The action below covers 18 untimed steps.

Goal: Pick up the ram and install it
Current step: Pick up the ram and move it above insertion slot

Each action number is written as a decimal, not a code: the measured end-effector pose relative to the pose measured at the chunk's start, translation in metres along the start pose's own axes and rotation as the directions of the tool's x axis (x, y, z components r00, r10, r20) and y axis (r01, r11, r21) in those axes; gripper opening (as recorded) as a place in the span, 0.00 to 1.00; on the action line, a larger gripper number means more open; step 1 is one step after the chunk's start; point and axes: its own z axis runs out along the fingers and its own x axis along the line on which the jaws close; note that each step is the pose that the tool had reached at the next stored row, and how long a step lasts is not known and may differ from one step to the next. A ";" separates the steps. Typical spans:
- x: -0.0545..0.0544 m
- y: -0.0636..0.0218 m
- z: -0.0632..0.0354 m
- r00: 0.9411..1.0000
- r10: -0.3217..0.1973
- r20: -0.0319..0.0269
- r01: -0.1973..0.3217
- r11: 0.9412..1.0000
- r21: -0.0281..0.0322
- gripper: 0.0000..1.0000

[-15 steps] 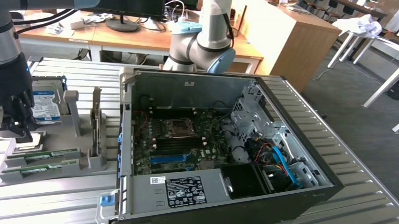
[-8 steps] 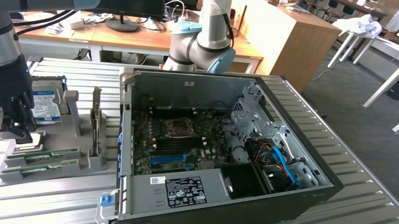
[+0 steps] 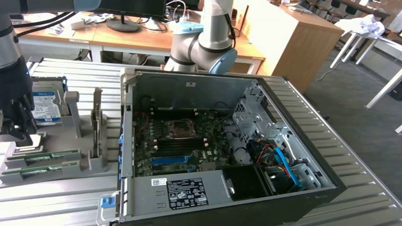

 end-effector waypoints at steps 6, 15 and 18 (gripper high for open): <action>0.001 0.0002 0.0015 1.000 0.000 0.000 0.000 1.000 0.000 0.36; 0.002 0.0007 0.0038 1.000 0.000 0.000 0.000 1.000 0.000 0.36; 0.002 0.0007 0.0050 1.000 0.000 0.000 0.000 1.000 0.000 0.36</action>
